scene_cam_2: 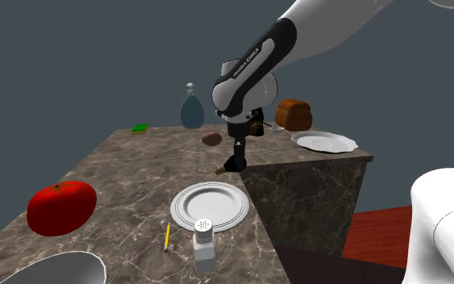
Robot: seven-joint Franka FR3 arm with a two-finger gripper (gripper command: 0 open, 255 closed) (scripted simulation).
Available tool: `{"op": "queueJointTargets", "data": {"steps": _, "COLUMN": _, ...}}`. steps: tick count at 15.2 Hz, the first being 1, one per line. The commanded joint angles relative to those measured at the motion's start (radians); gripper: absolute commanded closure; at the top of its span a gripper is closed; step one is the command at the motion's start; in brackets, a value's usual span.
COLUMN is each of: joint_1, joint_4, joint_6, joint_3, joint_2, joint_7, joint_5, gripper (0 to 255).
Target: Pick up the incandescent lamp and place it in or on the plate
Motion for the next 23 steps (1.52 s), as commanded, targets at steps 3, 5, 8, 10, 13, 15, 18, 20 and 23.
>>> {"op": "queueJointTargets", "data": {"steps": 3, "joint_1": 0.0, "joint_4": 0.0, "joint_6": 0.0, "joint_3": 0.0, "joint_2": 0.0, "joint_7": 0.0, "joint_5": 0.0, "gripper": 255}}
{"op": "queueJointTargets", "data": {"steps": 5, "joint_1": 0.0, "joint_4": 0.0, "joint_6": 0.0, "joint_3": 0.0, "joint_2": 0.0, "joint_7": 0.0, "joint_5": 0.0, "gripper": 255}}
{"op": "queueJointTargets", "data": {"steps": 8, "joint_1": 0.0, "joint_4": 0.0, "joint_6": 0.0, "joint_3": 0.0, "joint_2": 0.0, "joint_7": 0.0, "joint_5": 0.0, "gripper": 255}}
{"op": "queueJointTargets", "data": {"steps": 10, "joint_1": 0.0, "joint_4": 0.0, "joint_6": 0.0, "joint_3": 0.0, "joint_2": 0.0, "joint_7": 0.0, "joint_5": 0.0, "gripper": 255}}
{"op": "queueJointTargets", "data": {"steps": 13, "joint_1": 0.002, "joint_4": 0.018, "joint_6": -0.04, "joint_3": 0.0, "joint_2": -0.025, "joint_7": 0.008, "joint_5": -0.014, "gripper": 255}}
{"op": "queueJointTargets", "data": {"steps": 15, "joint_1": 0.004, "joint_4": 0.032, "joint_6": -0.067, "joint_3": 0.001, "joint_2": -0.041, "joint_7": 0.012, "joint_5": -0.022, "gripper": 255}}
{"op": "queueJointTargets", "data": {"steps": 18, "joint_1": 0.005, "joint_4": 0.053, "joint_6": -0.108, "joint_3": 0.003, "joint_2": -0.062, "joint_7": 0.017, "joint_5": -0.033, "gripper": 255}}
{"op": "queueJointTargets", "data": {"steps": 20, "joint_1": 0.007, "joint_4": 0.069, "joint_6": -0.135, "joint_3": 0.005, "joint_2": -0.075, "joint_7": 0.02, "joint_5": -0.039, "gripper": 255}}
{"op": "queueJointTargets", "data": {"steps": 23, "joint_1": 0.008, "joint_4": 0.094, "joint_6": -0.175, "joint_3": 0.007, "joint_2": -0.093, "joint_7": 0.023, "joint_5": -0.047, "gripper": 255}}
